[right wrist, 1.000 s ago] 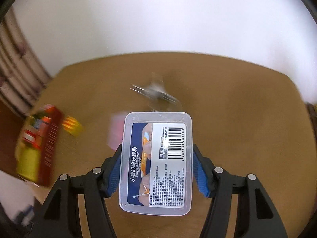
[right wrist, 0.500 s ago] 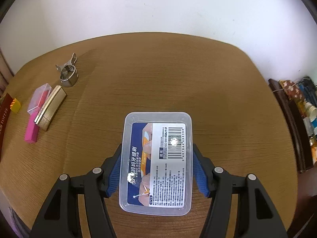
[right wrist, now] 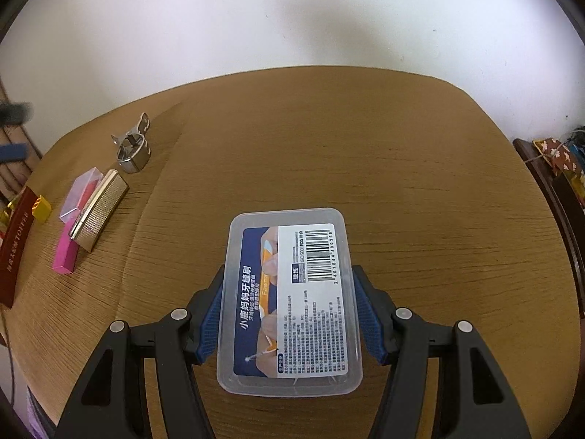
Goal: Organize rigid objects
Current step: 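Grasp the steel spring clip with the left gripper while the right gripper holds the case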
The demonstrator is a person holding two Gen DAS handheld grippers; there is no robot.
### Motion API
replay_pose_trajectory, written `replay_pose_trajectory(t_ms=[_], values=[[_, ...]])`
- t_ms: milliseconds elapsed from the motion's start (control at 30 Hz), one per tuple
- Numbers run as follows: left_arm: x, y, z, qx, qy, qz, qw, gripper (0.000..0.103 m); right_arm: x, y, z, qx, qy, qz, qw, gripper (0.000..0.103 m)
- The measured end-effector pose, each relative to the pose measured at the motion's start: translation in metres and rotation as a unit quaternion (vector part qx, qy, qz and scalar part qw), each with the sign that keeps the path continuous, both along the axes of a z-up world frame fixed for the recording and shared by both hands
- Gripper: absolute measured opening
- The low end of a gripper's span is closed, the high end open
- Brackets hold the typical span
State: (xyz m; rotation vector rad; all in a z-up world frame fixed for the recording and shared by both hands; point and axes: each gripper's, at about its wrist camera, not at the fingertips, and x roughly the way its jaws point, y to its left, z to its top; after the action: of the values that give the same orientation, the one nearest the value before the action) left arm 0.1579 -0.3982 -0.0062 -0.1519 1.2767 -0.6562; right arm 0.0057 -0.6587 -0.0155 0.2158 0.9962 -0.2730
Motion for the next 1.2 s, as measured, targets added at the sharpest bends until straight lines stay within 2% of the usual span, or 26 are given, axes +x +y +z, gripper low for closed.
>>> replay_pose_trajectory(t_ms=[200,400,600,900,1100,1200], values=[[0.039,-0.019,-0.036,0.015,0.045,0.027,0.9985,0.060,0.000,0.002,-0.004,-0.007,-0.015,0.007,1.000,0.060],[0.058,-0.032,-0.055,0.022,0.064,0.029,0.9973,0.060,0.002,0.001,-0.006,-0.002,-0.020,0.011,1.000,0.060],[0.064,-0.045,-0.073,0.054,0.067,0.028,0.9959,0.060,0.002,-0.001,-0.006,0.003,-0.024,0.013,1.000,0.060],[0.073,-0.043,-0.086,0.054,0.065,0.046,0.9954,0.060,0.003,-0.004,-0.006,0.006,-0.025,0.018,0.999,0.061],[0.079,-0.046,-0.092,0.045,0.079,0.054,0.9944,0.060,0.003,-0.006,-0.006,0.006,-0.025,0.019,0.999,0.062],[0.086,-0.044,-0.099,0.033,0.104,0.060,0.9922,0.060,0.003,-0.006,-0.006,0.006,-0.025,0.020,0.999,0.062]])
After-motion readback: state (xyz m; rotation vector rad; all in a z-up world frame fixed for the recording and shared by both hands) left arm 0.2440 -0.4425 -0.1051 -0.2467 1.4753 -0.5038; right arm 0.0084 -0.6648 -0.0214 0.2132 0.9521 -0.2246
